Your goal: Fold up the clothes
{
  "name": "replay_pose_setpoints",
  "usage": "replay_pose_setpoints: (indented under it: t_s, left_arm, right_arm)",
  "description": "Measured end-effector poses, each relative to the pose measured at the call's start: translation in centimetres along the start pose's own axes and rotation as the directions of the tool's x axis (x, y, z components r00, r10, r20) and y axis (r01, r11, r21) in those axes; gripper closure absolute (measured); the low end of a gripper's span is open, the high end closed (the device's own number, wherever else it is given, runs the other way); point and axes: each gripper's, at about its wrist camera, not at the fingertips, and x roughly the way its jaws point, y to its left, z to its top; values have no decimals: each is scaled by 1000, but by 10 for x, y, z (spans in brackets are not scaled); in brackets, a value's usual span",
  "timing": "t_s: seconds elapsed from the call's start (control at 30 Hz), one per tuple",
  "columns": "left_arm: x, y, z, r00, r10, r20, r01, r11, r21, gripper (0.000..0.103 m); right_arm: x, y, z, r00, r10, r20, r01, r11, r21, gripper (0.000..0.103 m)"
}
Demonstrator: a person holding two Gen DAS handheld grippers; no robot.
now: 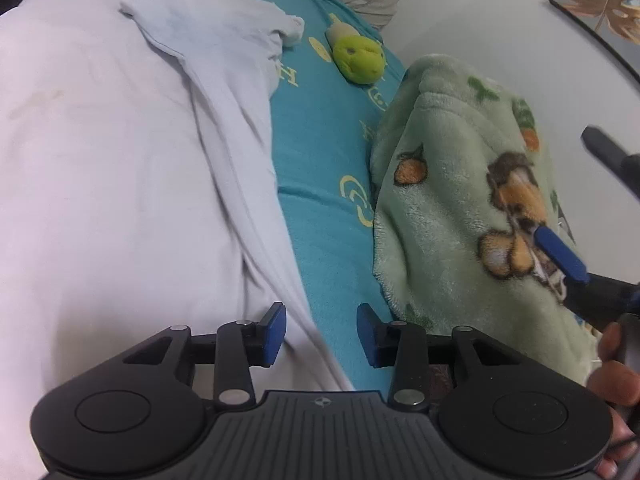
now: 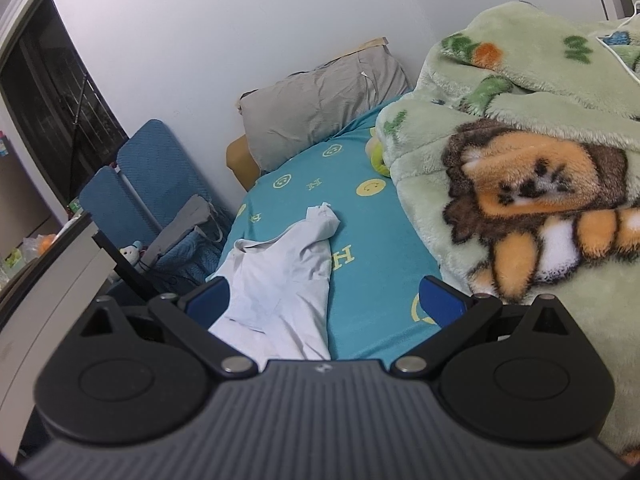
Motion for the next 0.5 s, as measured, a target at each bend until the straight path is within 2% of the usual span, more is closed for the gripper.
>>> replay_pose_setpoints:
  t_s: [0.07, 0.13, 0.17, 0.2, 0.23, 0.33, 0.5]
  left_arm:
    - [16, -5, 0, 999, 43, -9, -43, 999, 23, 60]
    - [25, -5, -1, 998, 68, -13, -67, 997, 38, 66]
    - [28, -4, -1, 997, 73, -13, -72, 997, 42, 78]
    - [31, -3, -2, 997, 78, -13, -77, 996, 46, 95]
    - [32, -2, -2, 997, 77, -14, -76, 996, 47, 98]
    - [17, 7, 5, 1000, 22, -13, -22, 1000, 15, 100]
    - [-30, 31, 26, 997, -62, -43, 60, 997, -47, 100]
  right_arm:
    - [2, -1, -1, 1000, -2, -4, 2, 1000, 0, 0]
    - [6, -3, -2, 1000, -3, -15, 3, 1000, 7, 0]
    - [7, -5, -2, 1000, -3, -20, 3, 1000, 11, 0]
    - [8, -6, -3, 1000, -4, -24, 4, 1000, 15, 0]
    - [9, -7, -3, 1000, -5, -27, 5, 1000, 18, 0]
    - [8, -9, -3, 1000, 0, -28, 1, 1000, 28, 0]
    - [8, -9, -3, 1000, 3, -28, -2, 1000, 30, 0]
